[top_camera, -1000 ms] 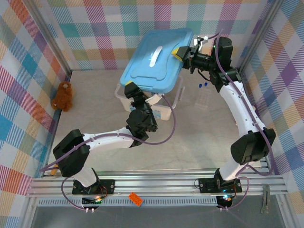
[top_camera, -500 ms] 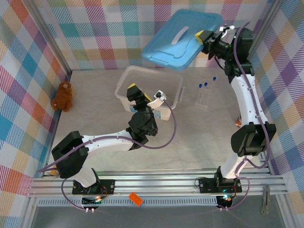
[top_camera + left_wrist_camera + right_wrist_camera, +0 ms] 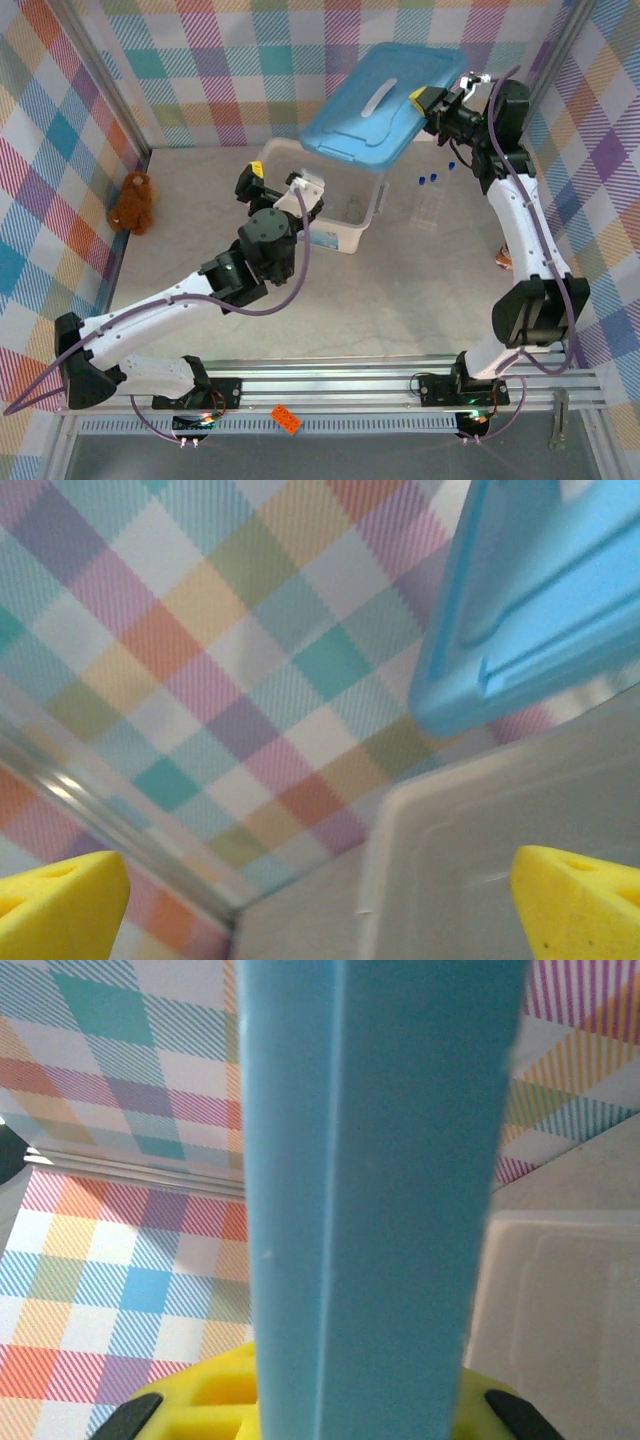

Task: Organize the chemistry lab equipment

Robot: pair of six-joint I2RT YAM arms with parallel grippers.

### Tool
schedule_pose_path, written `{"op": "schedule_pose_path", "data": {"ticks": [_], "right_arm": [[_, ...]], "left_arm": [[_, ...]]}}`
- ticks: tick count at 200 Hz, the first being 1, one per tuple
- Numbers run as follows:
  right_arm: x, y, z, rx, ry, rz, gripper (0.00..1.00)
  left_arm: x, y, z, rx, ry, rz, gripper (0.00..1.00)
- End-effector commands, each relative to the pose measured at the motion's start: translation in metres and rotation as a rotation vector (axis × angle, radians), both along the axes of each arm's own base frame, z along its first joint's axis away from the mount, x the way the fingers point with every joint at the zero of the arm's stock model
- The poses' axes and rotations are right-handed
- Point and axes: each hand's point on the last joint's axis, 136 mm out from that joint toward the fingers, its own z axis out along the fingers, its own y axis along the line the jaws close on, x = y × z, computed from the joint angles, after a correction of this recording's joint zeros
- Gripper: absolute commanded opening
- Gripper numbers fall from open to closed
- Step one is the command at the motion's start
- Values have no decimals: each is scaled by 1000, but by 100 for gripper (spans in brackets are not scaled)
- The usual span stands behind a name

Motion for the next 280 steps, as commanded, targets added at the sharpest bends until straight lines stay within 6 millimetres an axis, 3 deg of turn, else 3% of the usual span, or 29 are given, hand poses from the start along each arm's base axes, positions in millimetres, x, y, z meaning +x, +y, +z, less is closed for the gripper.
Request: {"op": "schedule_pose_path", "data": {"ticks": [1, 29, 47, 86, 115, 167, 207, 252, 280], "right_arm": [[-29, -3, 36, -50, -198, -15, 15], [-38, -3, 22, -62, -218, -22, 17], [-44, -1, 17, -55, -238, -31, 17], [-55, 9, 6, -5, -270, -33, 17], [-64, 9, 6, 26, -312, -63, 18], [-69, 1, 4, 80, -386, -116, 19], [-62, 11, -4, 149, -382, -94, 18], [-50, 30, -12, 196, -362, -63, 18], [-45, 48, -16, 218, -354, -34, 18]], "left_arm": [[1, 9, -14, -216, 138, -85, 97], [2, 44, -18, -507, 243, -115, 96], [3, 52, -25, -646, 312, -139, 97], [6, 47, -33, -960, 443, -273, 96], [21, 51, -35, -1204, 528, -355, 95], [51, 52, -68, -1634, 698, -451, 91], [62, 43, -72, -1833, 703, -562, 89], [60, 33, -63, -1868, 681, -630, 89], [64, 19, -68, -1884, 707, -654, 89]]}}
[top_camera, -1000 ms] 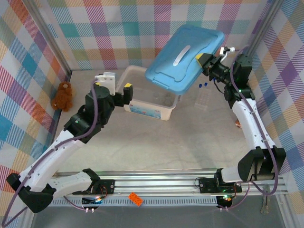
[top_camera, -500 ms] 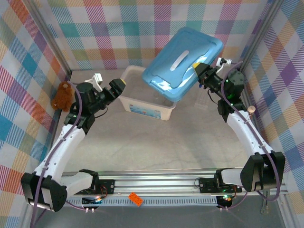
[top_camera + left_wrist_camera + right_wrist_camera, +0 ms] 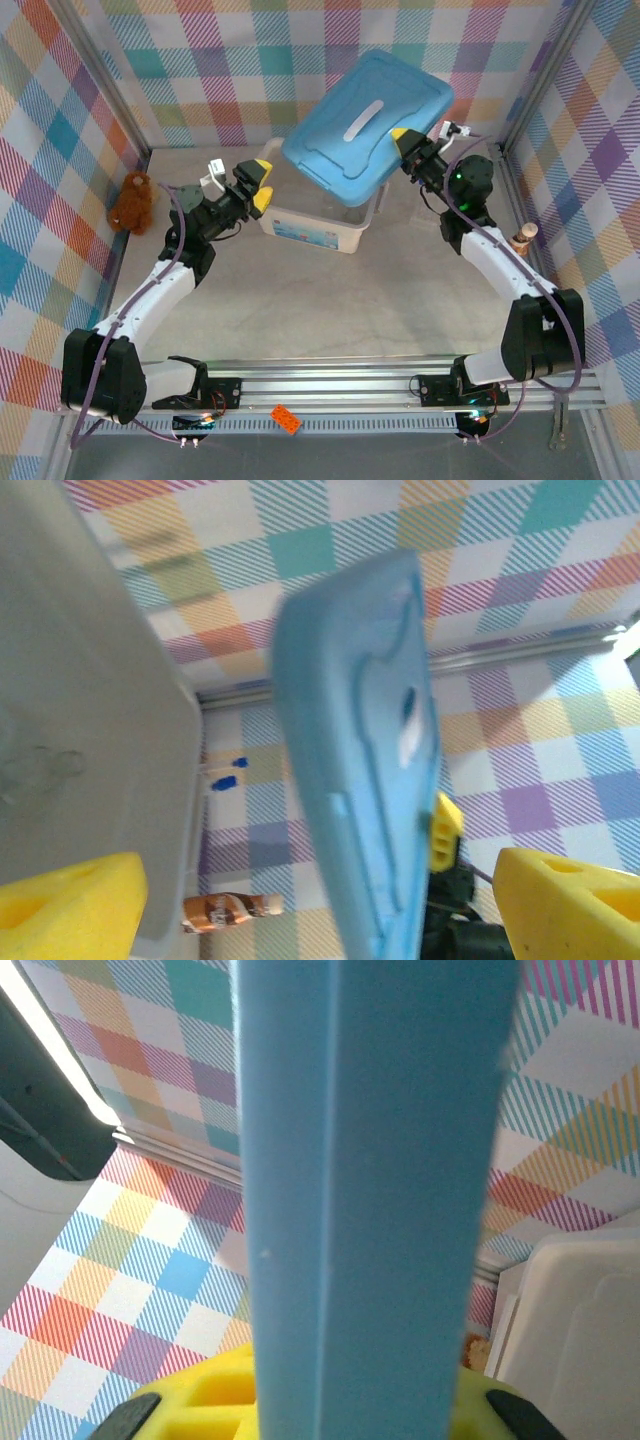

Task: Organize the chemistry lab equipment

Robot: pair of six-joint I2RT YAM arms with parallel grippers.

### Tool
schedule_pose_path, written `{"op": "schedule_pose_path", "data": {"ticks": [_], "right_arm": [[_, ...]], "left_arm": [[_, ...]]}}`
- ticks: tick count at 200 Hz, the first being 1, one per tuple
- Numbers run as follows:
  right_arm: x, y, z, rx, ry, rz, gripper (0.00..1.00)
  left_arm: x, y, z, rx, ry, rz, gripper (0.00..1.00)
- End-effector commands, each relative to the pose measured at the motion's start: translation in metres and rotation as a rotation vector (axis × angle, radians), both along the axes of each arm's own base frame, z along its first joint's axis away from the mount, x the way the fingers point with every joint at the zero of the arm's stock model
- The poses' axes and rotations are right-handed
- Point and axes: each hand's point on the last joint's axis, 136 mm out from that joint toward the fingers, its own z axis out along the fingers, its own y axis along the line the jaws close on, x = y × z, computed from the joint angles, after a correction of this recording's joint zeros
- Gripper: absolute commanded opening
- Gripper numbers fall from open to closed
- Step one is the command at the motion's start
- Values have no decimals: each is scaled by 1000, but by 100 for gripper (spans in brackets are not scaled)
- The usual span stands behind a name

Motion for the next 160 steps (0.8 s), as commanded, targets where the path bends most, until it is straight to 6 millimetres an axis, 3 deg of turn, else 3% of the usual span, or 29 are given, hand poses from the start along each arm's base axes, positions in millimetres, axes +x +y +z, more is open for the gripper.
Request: {"op": "schedule_pose_path", "data": {"ticks": [1, 47, 105, 124, 160], "right_arm": [[-6, 10, 34, 64, -121, 16, 18], [-3, 33, 36, 82, -128, 63, 18], [-1, 59, 21, 82, -98, 106, 18], [-1, 63, 17, 81, -91, 109, 18], [-1, 68, 13, 78, -88, 113, 18]], "left_arm": [[-1, -14, 14, -68, -52, -45, 89], [8, -28, 2, -89, -27, -59, 88], [20, -34, 7, -121, -42, -57, 85], [23, -36, 9, -140, -48, -54, 77], [26, -39, 18, -161, -63, -59, 52]]}}
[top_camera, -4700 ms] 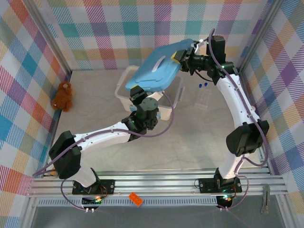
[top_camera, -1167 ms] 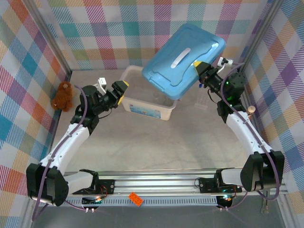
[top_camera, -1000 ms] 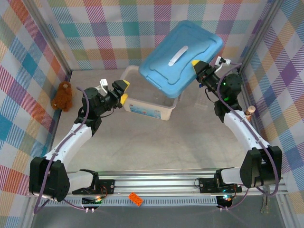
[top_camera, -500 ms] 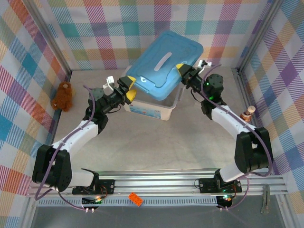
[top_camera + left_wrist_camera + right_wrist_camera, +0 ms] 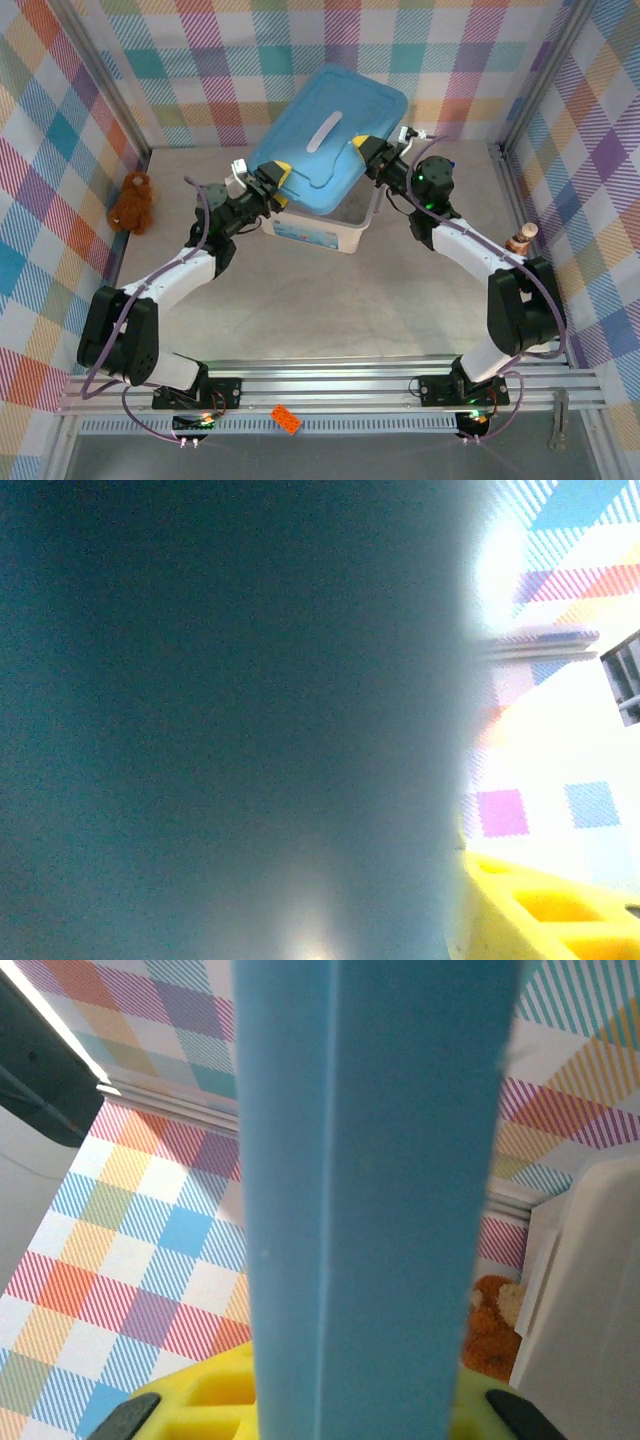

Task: Organize the chemistry lab equipment

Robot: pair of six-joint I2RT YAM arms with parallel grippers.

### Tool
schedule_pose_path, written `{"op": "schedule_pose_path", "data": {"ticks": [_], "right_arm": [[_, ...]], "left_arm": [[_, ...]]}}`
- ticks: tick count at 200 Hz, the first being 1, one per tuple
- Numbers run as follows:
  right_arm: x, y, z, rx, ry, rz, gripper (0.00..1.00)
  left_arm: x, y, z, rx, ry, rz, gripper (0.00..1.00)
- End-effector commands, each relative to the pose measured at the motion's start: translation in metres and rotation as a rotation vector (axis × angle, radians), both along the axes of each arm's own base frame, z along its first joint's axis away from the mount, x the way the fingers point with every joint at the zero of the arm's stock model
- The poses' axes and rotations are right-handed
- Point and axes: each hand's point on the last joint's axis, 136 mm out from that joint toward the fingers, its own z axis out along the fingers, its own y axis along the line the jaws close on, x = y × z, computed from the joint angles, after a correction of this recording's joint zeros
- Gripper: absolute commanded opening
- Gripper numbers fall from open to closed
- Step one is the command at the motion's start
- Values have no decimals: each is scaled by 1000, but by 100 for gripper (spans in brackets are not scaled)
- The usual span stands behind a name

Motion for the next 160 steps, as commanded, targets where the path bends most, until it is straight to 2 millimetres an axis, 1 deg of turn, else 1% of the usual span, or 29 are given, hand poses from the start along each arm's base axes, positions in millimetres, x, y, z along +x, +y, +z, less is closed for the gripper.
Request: {"op": "schedule_pose_path", "data": {"ticks": [1, 15, 59, 70, 85, 102, 123, 135, 145, 152, 160], "right_arm": [[-8, -2, 38, 55, -124, -14, 18], [-7, -1, 36, 56, -119, -14, 18], [-8, 1, 28, 52, -104, -14, 18], [-10, 3, 26, 50, -101, -10, 19], [-11, 5, 21, 44, -93, -5, 20], [-13, 6, 18, 40, -88, 0, 22], [-15, 7, 15, 33, -84, 4, 23], [-16, 7, 15, 26, -86, 5, 26], [-17, 5, 15, 16, -89, 0, 31], [-19, 6, 15, 7, -93, 1, 36], [-20, 6, 15, -6, -95, 2, 45]], "left_arm": [[-1, -3, 41, -63, -109, -5, 52], [-1, -4, 43, -69, -113, -7, 46], [-4, -2, 47, -76, -114, -2, 36], [-2, 0, 48, -82, -113, -1, 31], [1, 3, 50, -95, -109, -4, 21], [4, 6, 52, -102, -107, -7, 14], [6, 11, 55, -93, -102, -10, 11], [7, 15, 58, -91, -103, -13, 11], [7, 18, 60, -87, -105, -23, 10], [7, 21, 62, -87, -106, -23, 10], [7, 25, 67, -85, -112, -33, 10]]}}
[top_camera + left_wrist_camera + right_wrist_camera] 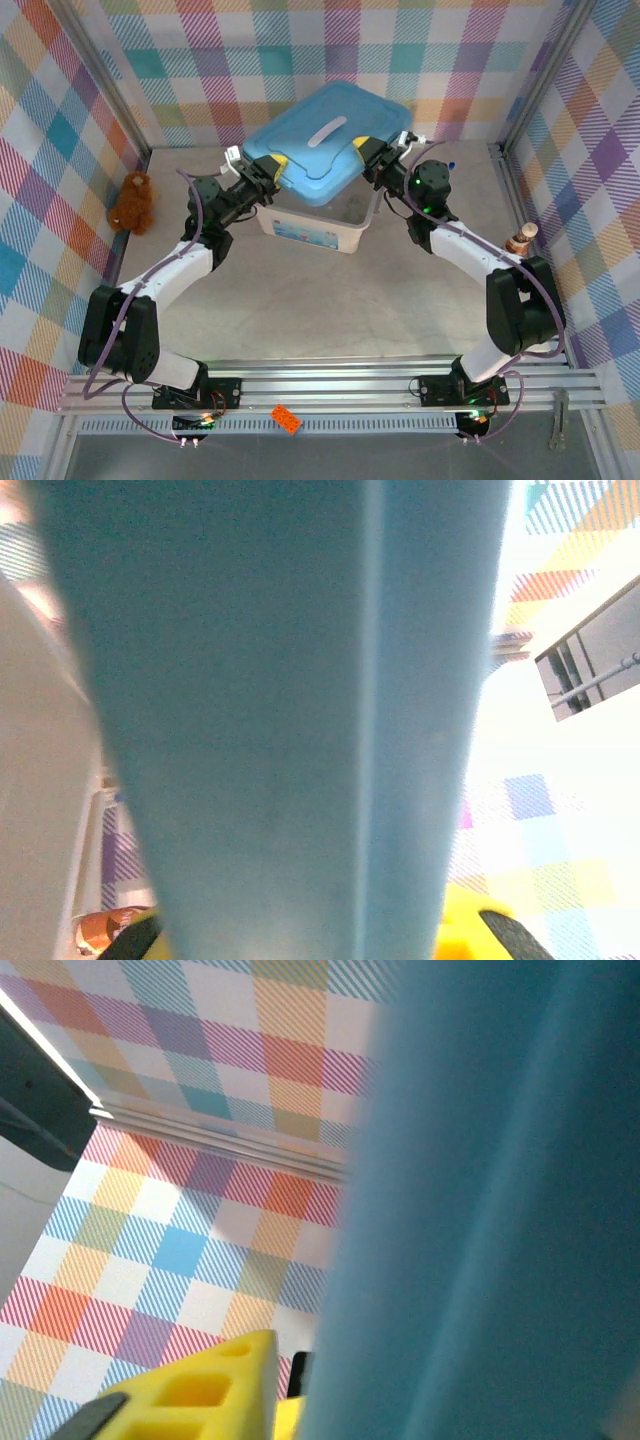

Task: Organize the chemistry lab equipment

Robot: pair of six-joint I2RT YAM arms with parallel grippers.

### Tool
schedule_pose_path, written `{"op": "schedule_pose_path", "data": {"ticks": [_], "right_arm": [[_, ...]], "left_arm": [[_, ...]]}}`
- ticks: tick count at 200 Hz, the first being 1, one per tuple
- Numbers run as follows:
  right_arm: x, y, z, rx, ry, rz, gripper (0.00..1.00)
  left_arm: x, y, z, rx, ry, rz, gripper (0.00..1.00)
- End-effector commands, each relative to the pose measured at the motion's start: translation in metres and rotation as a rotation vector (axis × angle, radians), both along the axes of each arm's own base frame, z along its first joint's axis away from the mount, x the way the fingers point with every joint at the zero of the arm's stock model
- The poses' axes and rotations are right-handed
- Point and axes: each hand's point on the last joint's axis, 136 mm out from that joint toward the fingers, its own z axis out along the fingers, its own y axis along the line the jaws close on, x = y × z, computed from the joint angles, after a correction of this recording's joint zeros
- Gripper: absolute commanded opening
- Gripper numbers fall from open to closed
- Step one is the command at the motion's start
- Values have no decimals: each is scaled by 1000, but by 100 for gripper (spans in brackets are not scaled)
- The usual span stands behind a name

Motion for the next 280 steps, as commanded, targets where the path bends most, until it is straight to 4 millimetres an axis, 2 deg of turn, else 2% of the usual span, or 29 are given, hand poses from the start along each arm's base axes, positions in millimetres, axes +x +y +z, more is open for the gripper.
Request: {"op": "schedule_pose_path", "data": {"ticks": [1, 12, 30, 70, 96, 142, 177, 205, 245, 280], "right_arm": [[-21, 4, 28, -19, -129, 30, 46], [-22, 4, 28, -39, -131, 36, 56], [-23, 2, 26, -73, -121, 44, 61], [-24, -13, 18, -133, -84, 52, 64], [-27, -20, -3, -218, -7, 85, 69], [-42, -18, -32, -296, 82, 165, 70], [-57, -18, -46, -310, 125, 207, 70], [-82, -8, -56, -346, 154, 262, 70], [-117, 27, -75, -523, 156, 343, 71], [-131, 54, -95, -661, 155, 400, 72]], "left_arm": [[-2, 10, 26, -11, -49, -31, 10], [-1, 17, 29, -10, -54, -36, 10], [-1, 25, 34, -2, -61, -58, 9], [-2, 39, 40, 18, -70, -91, 7], [-1, 45, 46, 37, -76, -136, 5], [4, 62, 49, 73, -73, -139, 1], [9, 73, 55, 68, -80, -125, 0], [11, 84, 60, 76, -80, -95, 0], [17, 109, 52, 127, -63, 1, 0], [22, 122, 53, 136, -70, 52, 0]]}}
